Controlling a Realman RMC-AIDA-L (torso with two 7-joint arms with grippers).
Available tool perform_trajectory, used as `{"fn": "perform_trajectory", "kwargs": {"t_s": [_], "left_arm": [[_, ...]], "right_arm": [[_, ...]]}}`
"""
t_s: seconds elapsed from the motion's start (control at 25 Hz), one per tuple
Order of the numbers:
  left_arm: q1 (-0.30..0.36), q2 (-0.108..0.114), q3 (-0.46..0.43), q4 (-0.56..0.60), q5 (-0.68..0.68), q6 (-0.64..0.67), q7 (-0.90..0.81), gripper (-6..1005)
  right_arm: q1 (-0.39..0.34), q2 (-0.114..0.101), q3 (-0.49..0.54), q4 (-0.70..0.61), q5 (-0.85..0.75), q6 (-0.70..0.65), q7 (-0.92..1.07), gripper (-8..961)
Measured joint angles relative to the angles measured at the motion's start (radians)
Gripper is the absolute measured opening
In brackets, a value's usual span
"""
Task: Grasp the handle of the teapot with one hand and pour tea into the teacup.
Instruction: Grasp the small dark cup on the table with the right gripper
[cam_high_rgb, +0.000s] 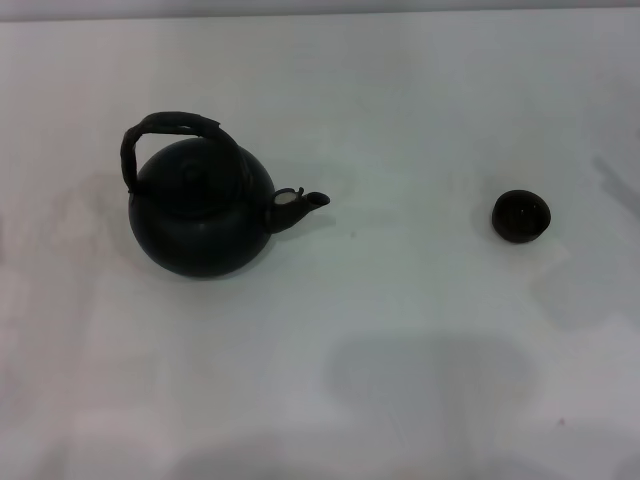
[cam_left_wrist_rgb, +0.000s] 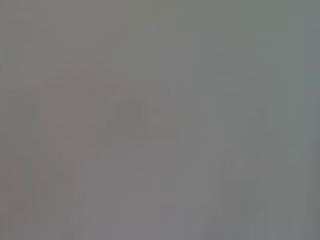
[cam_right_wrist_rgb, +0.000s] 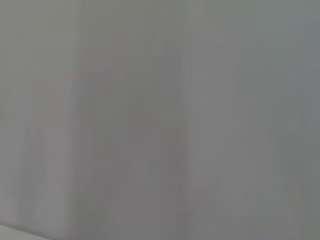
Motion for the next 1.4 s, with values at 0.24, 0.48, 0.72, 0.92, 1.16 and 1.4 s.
{"fn": "perform_trajectory", "kwargs": {"t_s": [0.24,0.48,0.72,0.92,1.16,1.4], "left_arm": [[-0.007,0.0,-0.001,0.0,0.0,-0.001,0.001,438],[-0.007,0.0,-0.001,0.0,0.0,-0.002,0.0,438],[-0.005,-0.001,0.0,0.0,0.0,-0.002,0.0,438],[0.0,-0.001,0.0,0.0,0.0,-0.002,0.001,438],[0.001,0.0,0.001,0.0,0.0,-0.007,0.002,438],[0.001,0.002,0.0,0.0,0.0,-0.011,0.004,438]], "right_arm": [[0.005,-0.002,0.0,0.0,-0.003,-0.003,0.0,840],[0.005,-0.003,-0.001,0.0,-0.005,-0.004,0.0,841],[0.005,-0.003,-0.006,0.0,-0.005,-0.001,0.0,840],[0.005,-0.003,-0.007,0.0,-0.005,0.0,0.0,840],[0.004,-0.01,-0.009,0.019,-0.044,0.015,0.018,841],[-0.003,-0.031,-0.008,0.147,-0.206,0.042,0.159,841]]}}
